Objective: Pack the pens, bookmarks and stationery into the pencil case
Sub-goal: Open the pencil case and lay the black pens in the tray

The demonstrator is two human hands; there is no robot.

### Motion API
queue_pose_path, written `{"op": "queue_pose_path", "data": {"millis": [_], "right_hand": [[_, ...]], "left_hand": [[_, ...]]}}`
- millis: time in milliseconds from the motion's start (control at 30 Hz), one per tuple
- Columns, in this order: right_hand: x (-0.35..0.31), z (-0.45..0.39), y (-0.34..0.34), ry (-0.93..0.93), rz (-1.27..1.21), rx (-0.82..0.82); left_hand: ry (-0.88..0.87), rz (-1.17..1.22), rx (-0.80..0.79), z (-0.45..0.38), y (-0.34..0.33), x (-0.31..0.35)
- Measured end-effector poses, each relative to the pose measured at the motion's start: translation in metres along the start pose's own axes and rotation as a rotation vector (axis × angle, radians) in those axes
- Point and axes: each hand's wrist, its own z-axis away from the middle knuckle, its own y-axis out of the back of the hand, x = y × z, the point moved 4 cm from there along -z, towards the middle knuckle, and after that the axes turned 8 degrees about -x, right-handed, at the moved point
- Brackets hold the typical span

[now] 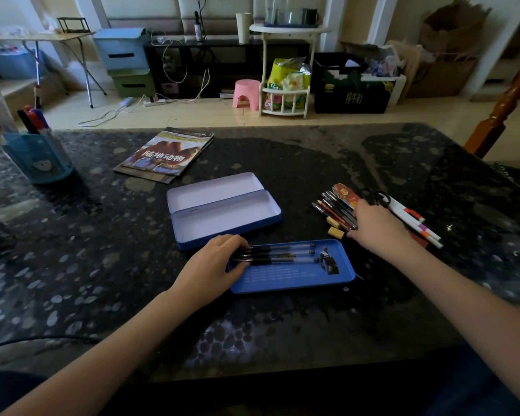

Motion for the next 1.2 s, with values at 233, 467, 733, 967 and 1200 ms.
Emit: {"op": "queue_pose_path", "data": {"millis": [233, 467, 733, 967, 1200], "right_hand": [[-0.003, 0.0, -0.002, 0.064, 0.143, 0.072], [-0.008, -0.006, -0.006, 0.04, 0.27, 0.118], [-0.019, 0.004, 0.009, 0.159, 0.143, 0.316], [-0.035, 0.034, 0.016, 0.495, -0.326, 0.009], [-0.054, 0.052, -0.009, 0.627, -0.215, -0.211]], "left_hand": [[0.002, 0.044, -0.016, 0.0, -0.001, -0.002], [0.011, 0.045, -0.014, -0.002, -0.003, -0.003], [0.015, 0.07, 0.01, -0.002, -0.001, -0.002], [0.048, 0.228, 0.179, 0.003, 0.017, -0.001], [-0.039, 0.045, -0.012, 0.009, 0.017, 0.011]]}}
